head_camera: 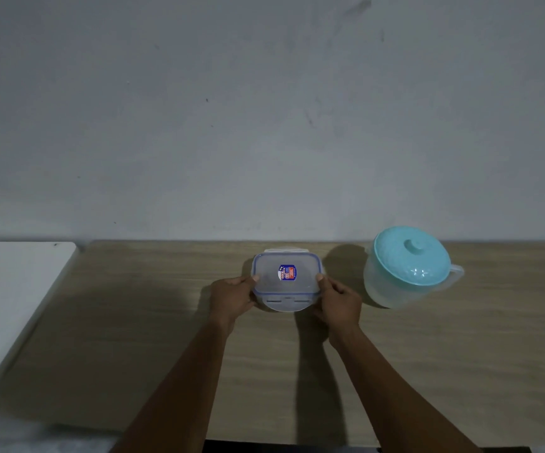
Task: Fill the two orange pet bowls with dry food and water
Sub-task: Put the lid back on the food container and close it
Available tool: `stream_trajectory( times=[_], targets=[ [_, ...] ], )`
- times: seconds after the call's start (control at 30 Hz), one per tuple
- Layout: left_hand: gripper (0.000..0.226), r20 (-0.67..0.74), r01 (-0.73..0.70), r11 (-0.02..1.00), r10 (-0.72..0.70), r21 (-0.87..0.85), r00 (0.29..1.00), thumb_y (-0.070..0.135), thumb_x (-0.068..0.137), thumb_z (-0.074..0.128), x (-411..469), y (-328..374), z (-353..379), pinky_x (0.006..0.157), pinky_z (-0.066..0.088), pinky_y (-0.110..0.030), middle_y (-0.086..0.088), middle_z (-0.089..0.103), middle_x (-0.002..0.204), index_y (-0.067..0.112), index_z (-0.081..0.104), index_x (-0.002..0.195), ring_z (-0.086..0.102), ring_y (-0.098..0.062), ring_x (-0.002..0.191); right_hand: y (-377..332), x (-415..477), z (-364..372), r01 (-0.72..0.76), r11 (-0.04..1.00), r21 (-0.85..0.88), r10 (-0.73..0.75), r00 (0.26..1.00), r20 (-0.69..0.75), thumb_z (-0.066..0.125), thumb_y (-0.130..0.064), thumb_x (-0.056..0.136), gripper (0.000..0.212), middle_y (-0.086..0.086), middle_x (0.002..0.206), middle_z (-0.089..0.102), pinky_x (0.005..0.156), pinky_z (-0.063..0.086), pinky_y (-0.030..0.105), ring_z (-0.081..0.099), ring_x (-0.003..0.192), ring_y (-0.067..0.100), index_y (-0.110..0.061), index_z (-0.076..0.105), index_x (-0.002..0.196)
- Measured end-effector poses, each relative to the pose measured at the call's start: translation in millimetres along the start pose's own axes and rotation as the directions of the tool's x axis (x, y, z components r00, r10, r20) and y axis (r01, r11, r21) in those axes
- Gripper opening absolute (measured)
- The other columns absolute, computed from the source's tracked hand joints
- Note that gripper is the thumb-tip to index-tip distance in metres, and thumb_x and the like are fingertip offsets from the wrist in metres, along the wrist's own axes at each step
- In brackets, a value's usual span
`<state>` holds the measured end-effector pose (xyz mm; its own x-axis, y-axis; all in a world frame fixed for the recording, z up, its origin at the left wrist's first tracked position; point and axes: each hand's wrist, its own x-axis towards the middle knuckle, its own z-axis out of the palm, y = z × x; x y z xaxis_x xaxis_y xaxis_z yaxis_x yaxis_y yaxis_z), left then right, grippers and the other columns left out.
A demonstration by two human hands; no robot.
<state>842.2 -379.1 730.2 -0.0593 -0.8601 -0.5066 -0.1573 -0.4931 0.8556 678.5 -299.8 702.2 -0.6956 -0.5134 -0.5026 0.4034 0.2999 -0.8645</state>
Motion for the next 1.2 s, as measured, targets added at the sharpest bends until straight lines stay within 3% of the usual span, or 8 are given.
stream_trajectory(
  times=[0.13, 0.2, 0.27, 0.37, 0.57, 0.97, 1.1, 1.2],
  targets=[
    [0.013, -0.019, -0.109, 0.971, 0.116, 0.214, 0.993, 0.016, 0.084, 0.075, 0, 13, -3, 0.074, 0.056, -0.043, -0.015, 0.07, 0.074, 0.005, 0.077, 0.078, 0.065, -0.022, 0.075, -13, 9, -16, -0.059, 0.993, -0.1, 0.075, 0.983, 0.168, 0.074, -0.028, 0.092, 0.015, 0.016, 0.1, 0.074, 0.075, 0.062, 0.043, 0.068, 0.085, 0.026, -0.014, 0.07, 0.097],
    [0.026, -0.006, -0.185, 0.892, 0.205, 0.414, 0.979, 0.019, 0.083, 0.075, -3, 22, -3, 0.079, 0.051, -0.034, -0.012, 0.074, 0.1, 0.006, 0.076, 0.105, 0.068, -0.023, 0.096, -21, 19, -17, 0.11, 0.936, -0.333, -0.042, 0.978, 0.205, 0.075, -0.031, 0.091, 0.041, 0.019, 0.127, 0.068, 0.091, 0.059, 0.052, 0.067, 0.106, 0.03, -0.012, 0.063, 0.125],
    [0.064, 0.107, -0.293, 0.739, 0.29, 0.606, 0.951, 0.027, 0.079, 0.077, 0, 33, -5, 0.097, 0.042, -0.028, -0.005, 0.055, 0.142, 0.015, 0.056, 0.138, 0.054, -0.022, 0.127, -35, 28, -17, 0.354, 0.772, -0.528, -0.14, 0.905, 0.402, 0.084, -0.026, 0.082, 0.083, 0.016, 0.152, 0.048, 0.107, 0.049, 0.054, 0.053, 0.133, 0.034, -0.012, 0.04, 0.151],
    [0.12, 0.482, -0.509, 0.536, 0.204, 0.673, 0.852, 0.034, 0.057, 0.091, 10, 47, 0, 0.111, 0.039, -0.037, 0.0, 0.028, 0.159, 0.02, 0.023, 0.155, 0.035, -0.02, 0.142, -58, 30, -10, 0.692, 0.37, -0.62, -0.029, 0.675, 0.737, 0.095, -0.037, 0.055, 0.135, 0.009, 0.163, 0.024, 0.12, 0.033, 0.046, 0.023, 0.151, 0.028, -0.014, 0.015, 0.16],
    [0.137, 0.544, -0.552, 0.102, 0.096, 0.828, 0.834, 0.051, 0.033, 0.09, 30, 50, 13, 0.101, 0.046, -0.036, 0.006, 0.042, 0.146, 0.024, 0.022, 0.15, 0.049, -0.019, 0.125, -59, 41, 5, 0.744, 0.166, -0.647, -0.01, 0.658, 0.753, 0.098, -0.03, 0.058, 0.136, 0.01, 0.158, 0.024, 0.114, 0.037, 0.038, 0.036, 0.142, 0.03, -0.008, 0.01, 0.16],
    [0.113, 0.553, -0.57, 0.111, 0.15, 0.814, 0.82, 0.044, 0.037, 0.086, 39, 44, 16, 0.082, 0.057, -0.039, 0.005, 0.053, 0.124, 0.029, 0.033, 0.135, 0.06, -0.021, 0.1, -54, 60, 15, 0.781, 0.051, -0.623, -0.011, 0.624, 0.781, 0.096, -0.044, 0.053, 0.127, 0.007, 0.143, 0.033, 0.102, 0.051, 0.047, 0.052, 0.124, 0.031, -0.012, 0.021, 0.149],
    [0.132, 0.48, -0.567, 0.36, 0.306, 0.741, 0.822, 0.037, 0.05, 0.089, 25, 24, 3, 0.108, 0.036, -0.025, 0.002, 0.024, 0.16, 0.019, 0.012, 0.156, 0.032, -0.018, 0.142, -29, 41, -6, 0.747, 0.361, -0.559, -0.177, 0.643, 0.745, 0.097, -0.035, 0.059, 0.141, 0.011, 0.156, 0.025, 0.112, 0.041, 0.038, 0.041, 0.138, 0.027, -0.015, 0.003, 0.162],
    [0.117, 0.276, -0.467, 0.707, 0.377, 0.531, 0.884, 0.021, 0.055, 0.093, 2, 0, -4, 0.082, 0.03, -0.003, 0.0, 0.041, 0.151, 0.013, 0.029, 0.153, 0.044, -0.011, 0.132, 0, 19, -18, 0.684, 0.646, -0.339, -0.407, 0.684, 0.605, 0.096, -0.034, 0.055, 0.11, -0.003, 0.137, 0.062, 0.101, 0.055, 0.043, 0.064, 0.121, 0.014, -0.031, 0.041, 0.149]
  ],
)
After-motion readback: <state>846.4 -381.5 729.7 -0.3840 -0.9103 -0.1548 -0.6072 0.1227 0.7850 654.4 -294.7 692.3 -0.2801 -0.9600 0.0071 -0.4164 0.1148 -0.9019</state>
